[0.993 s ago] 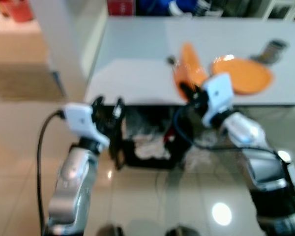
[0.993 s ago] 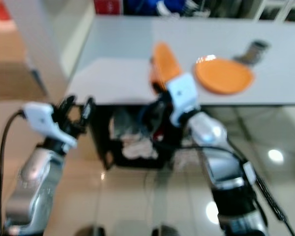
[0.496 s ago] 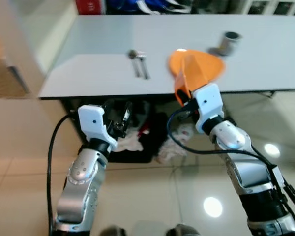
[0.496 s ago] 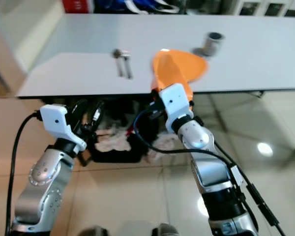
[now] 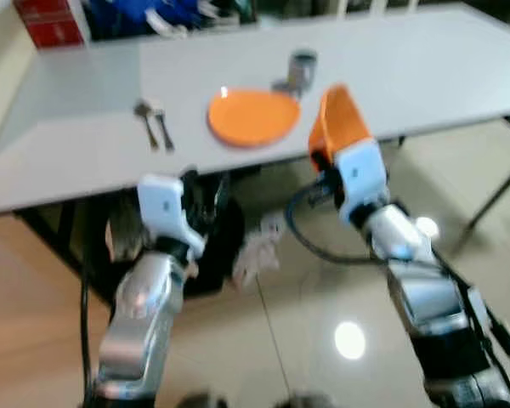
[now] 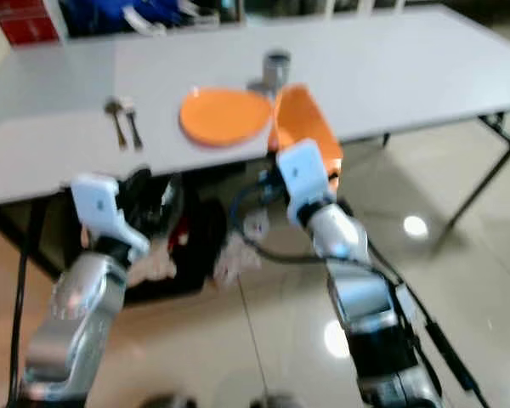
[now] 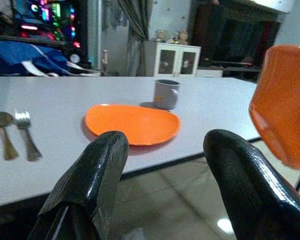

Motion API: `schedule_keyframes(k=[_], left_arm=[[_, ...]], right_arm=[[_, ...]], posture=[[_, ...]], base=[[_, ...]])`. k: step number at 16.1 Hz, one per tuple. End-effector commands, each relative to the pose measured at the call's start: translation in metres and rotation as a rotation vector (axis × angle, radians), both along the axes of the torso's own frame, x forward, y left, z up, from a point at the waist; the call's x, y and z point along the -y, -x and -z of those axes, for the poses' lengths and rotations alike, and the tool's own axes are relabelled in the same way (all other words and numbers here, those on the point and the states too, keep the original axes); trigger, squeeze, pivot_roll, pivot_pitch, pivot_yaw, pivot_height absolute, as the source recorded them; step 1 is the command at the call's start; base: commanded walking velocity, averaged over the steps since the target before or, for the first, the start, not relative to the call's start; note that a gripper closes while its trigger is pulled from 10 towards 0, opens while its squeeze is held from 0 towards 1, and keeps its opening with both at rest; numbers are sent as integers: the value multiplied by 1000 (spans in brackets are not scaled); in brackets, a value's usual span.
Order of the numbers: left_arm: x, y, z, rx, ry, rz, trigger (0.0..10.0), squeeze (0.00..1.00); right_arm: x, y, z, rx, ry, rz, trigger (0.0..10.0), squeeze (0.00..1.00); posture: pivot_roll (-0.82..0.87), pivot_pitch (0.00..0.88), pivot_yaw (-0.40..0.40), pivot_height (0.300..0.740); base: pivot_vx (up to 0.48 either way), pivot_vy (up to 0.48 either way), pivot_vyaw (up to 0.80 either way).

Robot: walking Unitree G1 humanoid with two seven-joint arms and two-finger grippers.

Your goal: Setting the table

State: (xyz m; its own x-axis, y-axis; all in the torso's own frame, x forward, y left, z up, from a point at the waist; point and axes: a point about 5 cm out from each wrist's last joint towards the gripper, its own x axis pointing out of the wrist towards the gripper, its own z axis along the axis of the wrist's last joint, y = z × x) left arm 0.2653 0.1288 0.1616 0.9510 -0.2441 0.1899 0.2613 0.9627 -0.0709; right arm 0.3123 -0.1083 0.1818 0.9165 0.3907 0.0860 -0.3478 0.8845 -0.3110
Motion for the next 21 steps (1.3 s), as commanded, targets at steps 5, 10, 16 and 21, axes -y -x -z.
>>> schedule_keyframes(k=[5, 10, 16, 21], left_arm=[[-3, 0, -10, 29, -10, -8, 10000, 0], [0, 1, -14, 40, -5, 0, 10000, 0], [2, 4, -17, 41, 6, -21, 10000, 0], [2, 18, -11, 4, -53, -2, 10000, 0]], right_arm=[[-18, 6, -24, 133, 44, -142, 10000, 0], [-22, 6, -37, 243, 175, -159, 10000, 0], [-32, -8, -13, 212, 646, -250, 10000, 0], [-39, -8, -1, 104, 797, -330, 10000, 0]], posture=[[-129, 107, 22, 740], [-135, 117, 13, 740], [-129, 137, 8, 740], [-117, 194, -1, 740]], base=[[480, 0, 159], [480, 0, 158], [317, 0, 0], [0, 0, 0]])
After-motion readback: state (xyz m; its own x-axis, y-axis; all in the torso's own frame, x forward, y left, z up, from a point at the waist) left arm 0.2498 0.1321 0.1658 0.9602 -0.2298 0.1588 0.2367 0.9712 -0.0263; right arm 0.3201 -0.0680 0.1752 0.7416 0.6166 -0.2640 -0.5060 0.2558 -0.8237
